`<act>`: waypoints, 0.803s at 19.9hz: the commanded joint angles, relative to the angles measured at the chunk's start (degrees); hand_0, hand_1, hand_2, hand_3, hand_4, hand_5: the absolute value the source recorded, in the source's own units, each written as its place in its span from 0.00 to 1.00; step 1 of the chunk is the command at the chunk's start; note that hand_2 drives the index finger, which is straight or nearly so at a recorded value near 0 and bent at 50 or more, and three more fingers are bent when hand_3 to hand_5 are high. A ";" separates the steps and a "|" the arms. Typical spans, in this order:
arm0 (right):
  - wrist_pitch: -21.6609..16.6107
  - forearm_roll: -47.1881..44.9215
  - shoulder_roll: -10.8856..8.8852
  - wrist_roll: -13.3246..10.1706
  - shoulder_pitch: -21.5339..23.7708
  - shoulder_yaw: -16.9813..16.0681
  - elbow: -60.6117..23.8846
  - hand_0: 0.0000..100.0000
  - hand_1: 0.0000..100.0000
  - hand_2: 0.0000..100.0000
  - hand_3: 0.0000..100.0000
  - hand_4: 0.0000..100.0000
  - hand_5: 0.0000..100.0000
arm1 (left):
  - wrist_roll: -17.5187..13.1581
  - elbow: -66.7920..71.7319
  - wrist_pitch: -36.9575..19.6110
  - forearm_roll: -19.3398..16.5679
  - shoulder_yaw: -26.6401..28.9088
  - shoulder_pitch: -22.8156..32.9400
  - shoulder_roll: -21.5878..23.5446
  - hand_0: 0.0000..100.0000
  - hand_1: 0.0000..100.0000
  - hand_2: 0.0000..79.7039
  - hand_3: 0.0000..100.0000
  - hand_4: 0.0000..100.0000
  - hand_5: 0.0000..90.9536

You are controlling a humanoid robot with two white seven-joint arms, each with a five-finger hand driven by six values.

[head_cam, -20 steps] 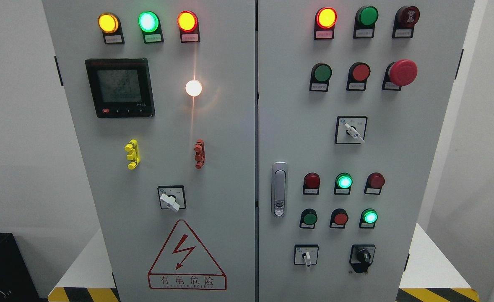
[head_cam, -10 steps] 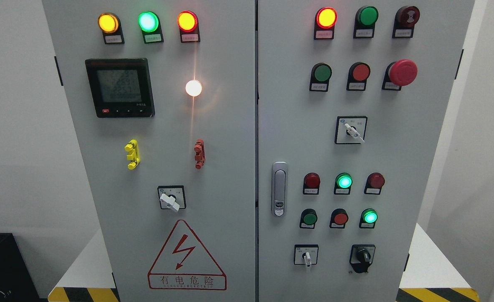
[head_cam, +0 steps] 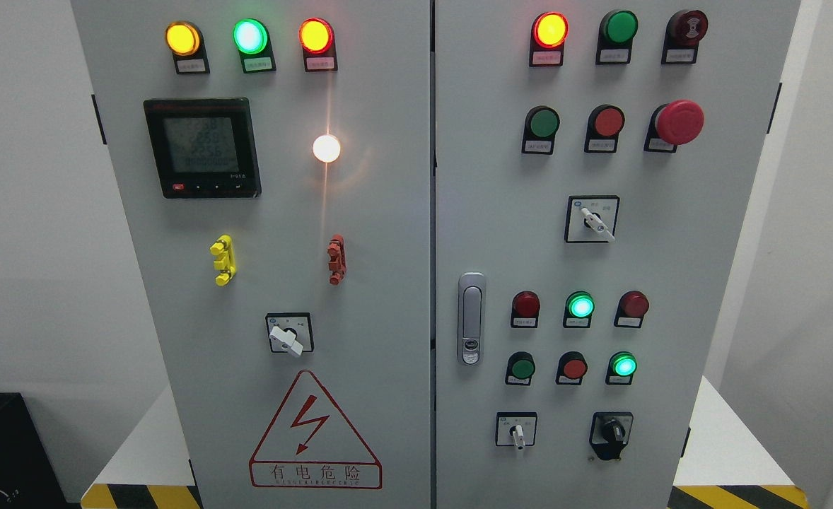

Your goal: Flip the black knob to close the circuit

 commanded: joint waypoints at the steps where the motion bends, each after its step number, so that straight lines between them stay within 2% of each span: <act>1: -1.16 0.70 -0.56 -4.10 -0.21 5.89 -11.76 0.00 0.21 0.47 0.64 0.60 0.47 | -0.02 -1.32 -0.05 0.00 0.00 1.23 -0.01 0.12 0.56 0.00 0.00 0.00 0.00; 2: -1.07 2.79 -0.99 -5.15 -0.38 6.16 -13.17 0.00 0.22 0.49 0.66 0.63 0.51 | -0.02 -1.32 -0.05 0.00 0.00 1.23 -0.01 0.12 0.56 0.00 0.00 0.00 0.00; 4: -0.90 10.42 -2.31 -9.53 -0.56 5.81 -15.90 0.00 0.22 0.55 0.70 0.66 0.57 | -0.02 -1.32 -0.05 0.00 0.00 1.23 -0.01 0.12 0.56 0.00 0.00 0.00 0.00; 5: -0.72 13.94 -2.32 -11.47 -0.56 5.55 -17.74 0.00 0.22 0.63 0.76 0.70 0.64 | -0.02 -1.32 -0.05 0.00 0.00 1.23 -0.01 0.12 0.56 0.00 0.00 0.00 0.00; 6: 0.15 16.67 -2.23 -12.45 -0.56 5.02 -20.46 0.00 0.22 0.67 0.79 0.72 0.68 | -0.02 -1.32 -0.05 0.00 0.00 1.23 -0.01 0.12 0.56 0.00 0.00 0.00 0.00; 7: 1.81 18.70 -2.14 -12.55 -0.21 3.63 -24.31 0.00 0.22 0.74 0.84 0.76 0.76 | -0.02 -1.32 -0.05 0.00 0.00 1.23 0.08 0.12 0.56 0.00 0.00 0.00 0.00; 9: 4.54 24.22 -1.96 -12.37 0.66 0.99 -30.12 0.00 0.22 0.80 0.90 0.80 0.82 | -0.02 -1.32 -0.05 0.00 0.00 1.23 -0.01 0.12 0.56 0.00 0.00 0.00 0.00; 11: 4.81 29.94 -1.70 -12.46 0.84 -0.25 -34.09 0.00 0.21 0.85 0.95 0.83 0.87 | -0.02 -1.32 -0.05 0.00 0.00 1.23 -0.01 0.12 0.56 0.00 0.00 0.00 0.00; 13: 6.39 32.33 -1.09 -12.46 0.84 -0.61 -38.04 0.00 0.20 0.88 0.99 0.86 0.92 | -0.02 -1.32 -0.05 0.00 0.00 1.23 -0.01 0.12 0.56 0.00 0.00 0.00 0.00; 16: 10.17 32.87 -0.73 -12.28 0.93 0.27 -43.76 0.00 0.19 0.89 1.00 0.88 0.96 | -0.02 -1.32 -0.05 0.00 0.00 1.23 -0.01 0.12 0.56 0.00 0.00 0.00 0.00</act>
